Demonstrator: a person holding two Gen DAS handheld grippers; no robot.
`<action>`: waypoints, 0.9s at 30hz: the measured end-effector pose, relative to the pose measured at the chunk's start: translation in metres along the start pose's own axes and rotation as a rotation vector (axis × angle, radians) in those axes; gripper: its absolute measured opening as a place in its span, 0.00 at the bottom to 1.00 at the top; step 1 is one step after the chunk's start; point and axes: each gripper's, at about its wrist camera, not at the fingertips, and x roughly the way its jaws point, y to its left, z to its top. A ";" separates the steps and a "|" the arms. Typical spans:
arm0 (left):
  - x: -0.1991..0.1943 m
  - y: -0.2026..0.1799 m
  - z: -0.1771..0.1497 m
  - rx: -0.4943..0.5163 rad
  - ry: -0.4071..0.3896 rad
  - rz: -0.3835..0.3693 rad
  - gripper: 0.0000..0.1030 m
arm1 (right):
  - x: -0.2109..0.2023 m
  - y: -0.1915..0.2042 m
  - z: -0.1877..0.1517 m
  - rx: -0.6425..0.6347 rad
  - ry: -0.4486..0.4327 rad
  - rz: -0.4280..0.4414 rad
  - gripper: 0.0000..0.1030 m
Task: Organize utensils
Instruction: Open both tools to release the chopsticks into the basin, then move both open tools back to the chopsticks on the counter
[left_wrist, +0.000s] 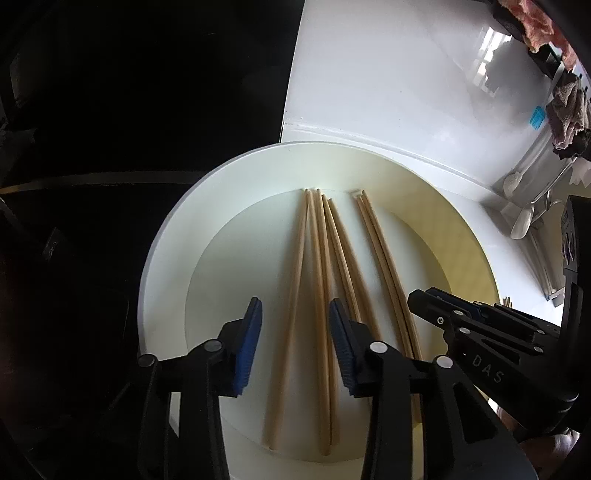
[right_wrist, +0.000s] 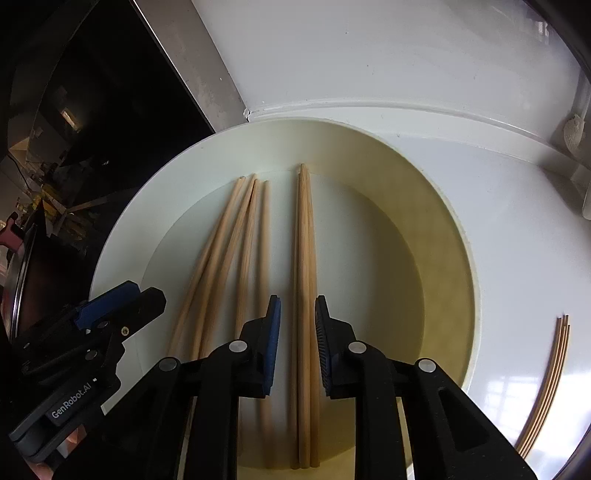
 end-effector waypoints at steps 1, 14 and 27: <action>-0.003 0.001 0.000 -0.003 -0.006 0.001 0.45 | -0.002 -0.001 0.000 0.000 -0.005 0.000 0.21; -0.047 -0.004 -0.014 0.019 -0.091 0.048 0.80 | -0.068 -0.022 -0.037 0.036 -0.113 0.012 0.46; -0.076 -0.114 -0.060 0.156 -0.155 -0.040 0.88 | -0.147 -0.124 -0.129 0.146 -0.172 -0.165 0.53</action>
